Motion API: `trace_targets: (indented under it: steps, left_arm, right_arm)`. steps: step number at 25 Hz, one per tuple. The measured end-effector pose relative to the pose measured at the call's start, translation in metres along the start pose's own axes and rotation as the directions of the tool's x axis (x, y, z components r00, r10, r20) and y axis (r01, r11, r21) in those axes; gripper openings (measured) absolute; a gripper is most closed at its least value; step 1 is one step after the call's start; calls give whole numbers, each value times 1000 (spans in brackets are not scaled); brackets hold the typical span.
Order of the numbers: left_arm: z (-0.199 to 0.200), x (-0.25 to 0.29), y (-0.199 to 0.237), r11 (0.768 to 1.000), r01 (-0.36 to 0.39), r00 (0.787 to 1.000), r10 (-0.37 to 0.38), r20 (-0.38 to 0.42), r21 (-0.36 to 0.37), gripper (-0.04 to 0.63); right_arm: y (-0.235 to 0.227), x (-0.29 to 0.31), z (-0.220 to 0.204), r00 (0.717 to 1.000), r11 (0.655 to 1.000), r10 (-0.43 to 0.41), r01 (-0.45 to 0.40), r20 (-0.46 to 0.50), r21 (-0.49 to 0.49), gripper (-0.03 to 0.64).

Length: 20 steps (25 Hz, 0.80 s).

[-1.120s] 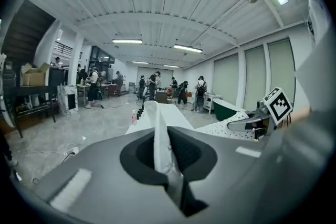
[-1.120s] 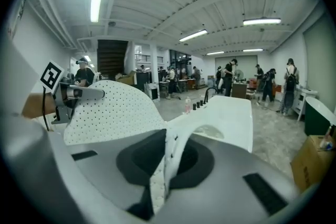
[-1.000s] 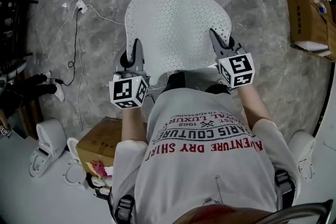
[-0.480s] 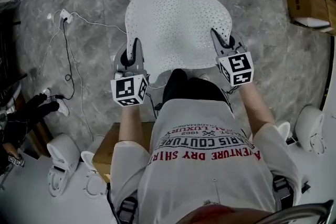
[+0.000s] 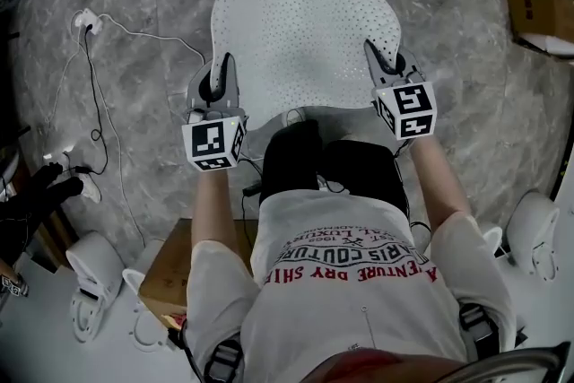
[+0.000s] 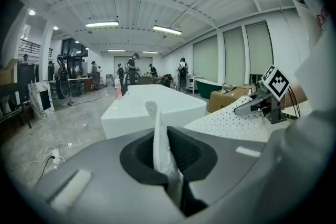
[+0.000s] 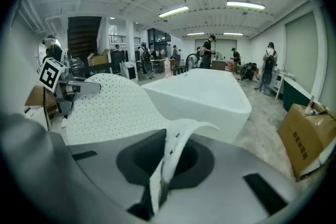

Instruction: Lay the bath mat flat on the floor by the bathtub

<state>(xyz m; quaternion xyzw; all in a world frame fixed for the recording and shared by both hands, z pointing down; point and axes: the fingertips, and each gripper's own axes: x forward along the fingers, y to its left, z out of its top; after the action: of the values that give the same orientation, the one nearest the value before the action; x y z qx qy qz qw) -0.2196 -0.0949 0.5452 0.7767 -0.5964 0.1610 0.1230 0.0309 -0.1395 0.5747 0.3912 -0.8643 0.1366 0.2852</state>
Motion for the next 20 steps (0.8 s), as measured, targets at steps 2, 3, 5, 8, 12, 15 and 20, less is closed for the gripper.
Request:
trace_targets:
  steps: [2,3,5,8,12,15,20]
  left_arm:
    - [-31,19,1,1000,-4,1000,4,-7,4,18]
    - [-45,28,1,1000,-5,1000,5,-8,7,19]
    - [-75,47,0,1000,-7,1000,7,-9,20,20]
    - [-118,76,-1,1000,-3,1000,3,-7,30,20]
    - [-172,112,4,999,6,1000,-6,-8,46,20]
    - [-209,133,7,998,3,1000,-3,-12,65,20]
    - [-250,160,13,994,17,1000,-17,-4,112,20]
  right_arm:
    - [-8,22,-25,1000,1000,-8,8,-1,12,15]
    - [-11,33,-37,1000,1000,-8,8,0,17,15]
    - [-16,55,-64,1000,1000,-5,5,3,21,15]
    - [-22,88,-105,1000,1000,0,0,1,11,15]
    - [-28,131,-153,1000,1000,-11,11,1,2,15]
    - [-34,156,-184,1000,1000,-19,19,-3,0,15]
    - [-42,194,-227,999,999,-44,44,-5,-6,15]
